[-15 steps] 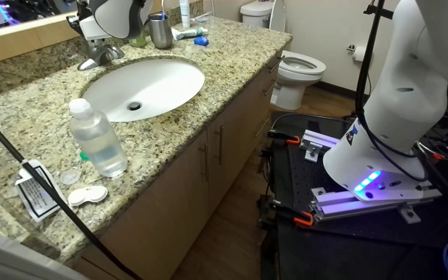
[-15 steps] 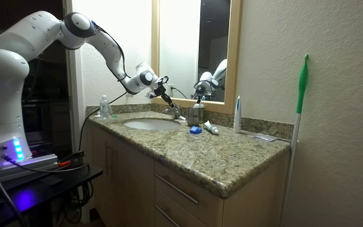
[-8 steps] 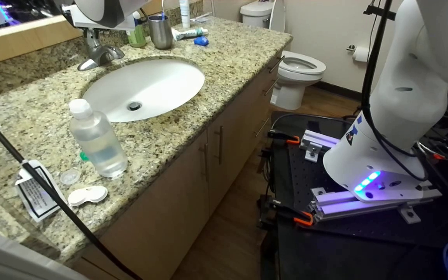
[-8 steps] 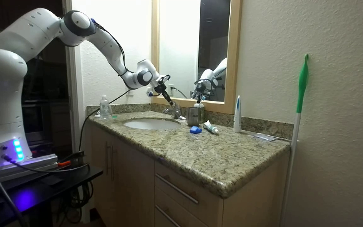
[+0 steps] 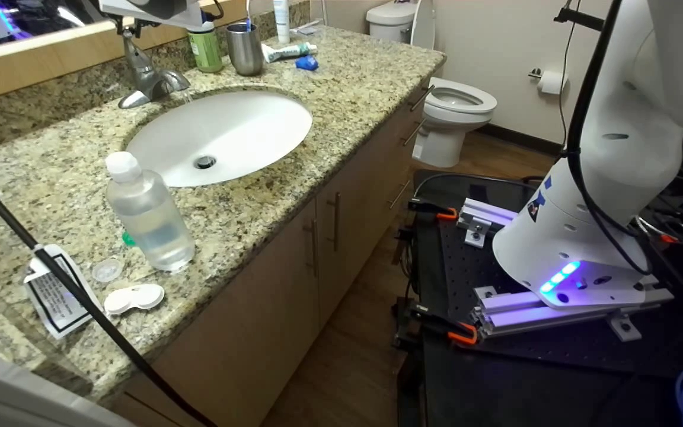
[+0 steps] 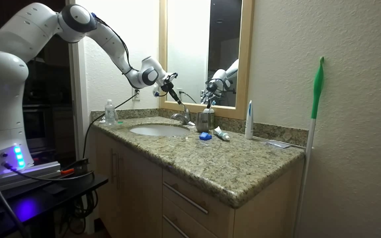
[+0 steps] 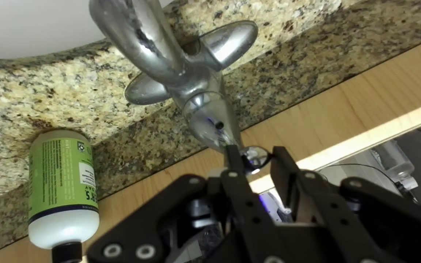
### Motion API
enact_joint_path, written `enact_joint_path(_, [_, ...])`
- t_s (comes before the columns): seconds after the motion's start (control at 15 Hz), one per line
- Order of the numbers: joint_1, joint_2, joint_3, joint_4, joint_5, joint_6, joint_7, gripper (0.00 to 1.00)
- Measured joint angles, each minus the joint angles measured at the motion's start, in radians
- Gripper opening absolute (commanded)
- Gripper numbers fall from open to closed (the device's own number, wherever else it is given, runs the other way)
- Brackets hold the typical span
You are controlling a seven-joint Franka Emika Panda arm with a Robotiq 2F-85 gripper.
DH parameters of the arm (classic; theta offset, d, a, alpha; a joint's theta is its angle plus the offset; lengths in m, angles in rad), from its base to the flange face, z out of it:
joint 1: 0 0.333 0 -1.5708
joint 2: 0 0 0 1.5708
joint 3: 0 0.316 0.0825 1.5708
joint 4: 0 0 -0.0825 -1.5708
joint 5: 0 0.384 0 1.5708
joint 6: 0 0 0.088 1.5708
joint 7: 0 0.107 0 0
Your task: Pull the faucet handle up
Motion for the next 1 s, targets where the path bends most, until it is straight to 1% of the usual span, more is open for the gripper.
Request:
enact_joint_path(0.07, [-0.006, -0.026, 0.009, -0.021, 0.0, 0.002, 0.0, 0.29])
enact_joint_path(0.13, [-0.007, -0.06, 0.026, -0.034, 0.02, 0.02, -0.014, 0.38])
enact_joint_path(0.2, [-0.007, -0.099, 0.056, -0.037, 0.053, 0.029, -0.04, 0.39])
enact_joint_path(0.27, [-0.007, -0.143, 0.092, -0.039, 0.084, 0.02, -0.067, 0.46])
enact_joint_path(0.33, [-0.007, -0.194, 0.13, -0.043, 0.112, -0.03, -0.1, 0.54])
enact_joint_path(0.4, [-0.005, -0.251, 0.157, -0.049, 0.118, -0.117, -0.114, 0.6])
enact_joint_path(0.47, [-0.002, -0.308, 0.174, -0.059, 0.124, -0.206, -0.127, 0.68])
enact_joint_path(0.53, [0.0, -0.365, 0.188, -0.07, 0.145, -0.297, -0.152, 0.74])
enact_joint_path(0.73, [-0.001, -0.505, 0.211, -0.076, 0.235, -0.571, -0.238, 0.96])
enact_joint_path(0.87, [-0.002, -0.565, 0.212, -0.067, 0.289, -0.743, -0.284, 1.0])
enact_joint_path(1.0, [-0.004, -0.603, 0.206, -0.053, 0.314, -0.914, -0.311, 1.0])
